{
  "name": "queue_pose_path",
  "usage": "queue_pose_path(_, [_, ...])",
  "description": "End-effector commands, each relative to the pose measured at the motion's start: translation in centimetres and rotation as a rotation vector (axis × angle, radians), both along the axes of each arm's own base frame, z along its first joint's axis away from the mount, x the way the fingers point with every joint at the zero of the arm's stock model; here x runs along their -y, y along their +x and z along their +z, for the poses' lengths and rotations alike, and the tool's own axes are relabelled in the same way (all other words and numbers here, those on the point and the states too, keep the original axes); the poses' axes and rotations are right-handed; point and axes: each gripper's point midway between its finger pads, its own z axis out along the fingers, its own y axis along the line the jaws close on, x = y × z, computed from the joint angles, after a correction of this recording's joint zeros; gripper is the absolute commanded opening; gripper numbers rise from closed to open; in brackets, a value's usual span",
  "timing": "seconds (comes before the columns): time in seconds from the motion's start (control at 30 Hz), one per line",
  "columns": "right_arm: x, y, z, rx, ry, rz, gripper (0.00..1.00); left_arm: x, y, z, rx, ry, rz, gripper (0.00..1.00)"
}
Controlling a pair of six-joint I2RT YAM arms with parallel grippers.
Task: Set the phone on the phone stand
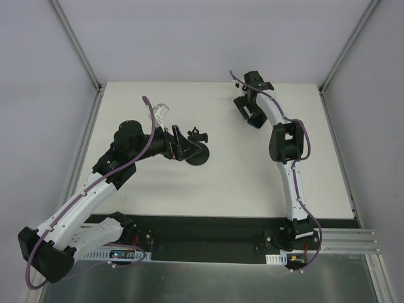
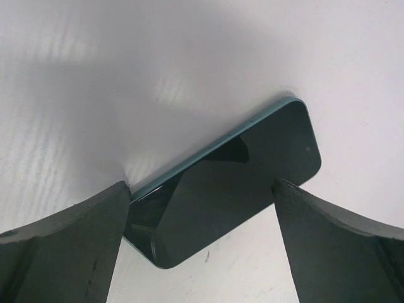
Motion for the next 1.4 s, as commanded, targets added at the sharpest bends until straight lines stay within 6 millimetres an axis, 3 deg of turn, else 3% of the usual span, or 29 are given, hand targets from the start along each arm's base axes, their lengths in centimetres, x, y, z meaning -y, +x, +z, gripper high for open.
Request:
queue_pose_path(0.0, [3.3, -2.2, -0.9, -0.079, -0.171, -0.033, 0.96, 0.2, -0.2, 0.9, 0.044, -0.009, -0.013, 0.87])
queue_pose_path(0.1, [4.4, -4.1, -0.6, -0.118, -0.186, -0.082, 0.96, 0.3, -0.2, 1.0, 0.039, -0.01, -0.023, 0.87])
queue_pose_path(0.23, [3.7, -6.4, 0.2, -0.187, 0.028, -0.191, 0.96, 0.4, -0.5, 1.1, 0.029, -0.02, -0.031, 0.87])
queue_pose_path(0.3, [4.4, -7.1, 0.2, -0.208, 0.084, -0.24, 0.96, 0.3, -0.8, 1.2, 0.03, -0.026, -0.035, 0.87])
queue_pose_path(0.4, [4.9, -7.8, -1.0, -0.259, 0.182, -0.308, 0.96, 0.2, -1.0, 1.1, 0.031, -0.026, -0.037, 0.87])
queue_pose_path(0.5, [5.6, -7.6, -1.6, -0.286, 0.223, -0.365, 0.96, 0.3, -1.2, 0.7, 0.022, -0.022, -0.046, 0.87])
queue_pose_path(0.57, [5.0, -7.6, -2.2, -0.315, 0.264, -0.366, 0.96, 0.3, -1.1, 0.6, 0.02, -0.02, -0.047, 0.87])
queue_pose_path(0.63, [4.8, -6.8, -2.0, -0.299, 0.298, -0.385, 0.96, 0.4, -1.0, 0.5, 0.019, -0.016, -0.046, 0.87])
queue_pose_path(0.8, [5.0, -5.5, -3.7, -0.296, 0.323, -0.396, 0.99, 0.6, -0.6, 0.1, 0.012, -0.006, -0.044, 0.87])
queue_pose_path(0.97, [5.0, -3.5, -3.0, -0.219, 0.306, -0.371, 0.99, 0.7, -0.4, -0.3, 0.005, 0.004, -0.044, 0.87])
queue_pose_path(1.03, [5.5, -3.2, -3.3, -0.196, 0.245, -0.367, 0.93, 0.7, -0.3, -0.5, 0.005, 0.008, -0.047, 0.87])
queue_pose_path(1.13, [5.3, -3.1, -4.0, -0.209, 0.197, -0.335, 0.73, 0.8, -0.1, -0.4, 0.009, 0.008, -0.042, 0.87])
queue_pose_path(1.23, [5.1, -3.3, -3.3, -0.214, 0.203, -0.33, 0.57, 0.9, 0.0, -0.1, 0.015, 0.008, -0.048, 0.87])
queue_pose_path(1.27, [4.9, -3.5, -3.4, -0.224, 0.222, -0.326, 0.47, 1.0, -0.1, -0.2, 0.011, 0.008, -0.052, 0.87])
queue_pose_path(1.37, [3.7, -5.3, -3.1, -0.298, 0.291, -0.323, 0.33, 1.0, -0.2, -0.2, 0.002, 0.002, -0.054, 0.86])
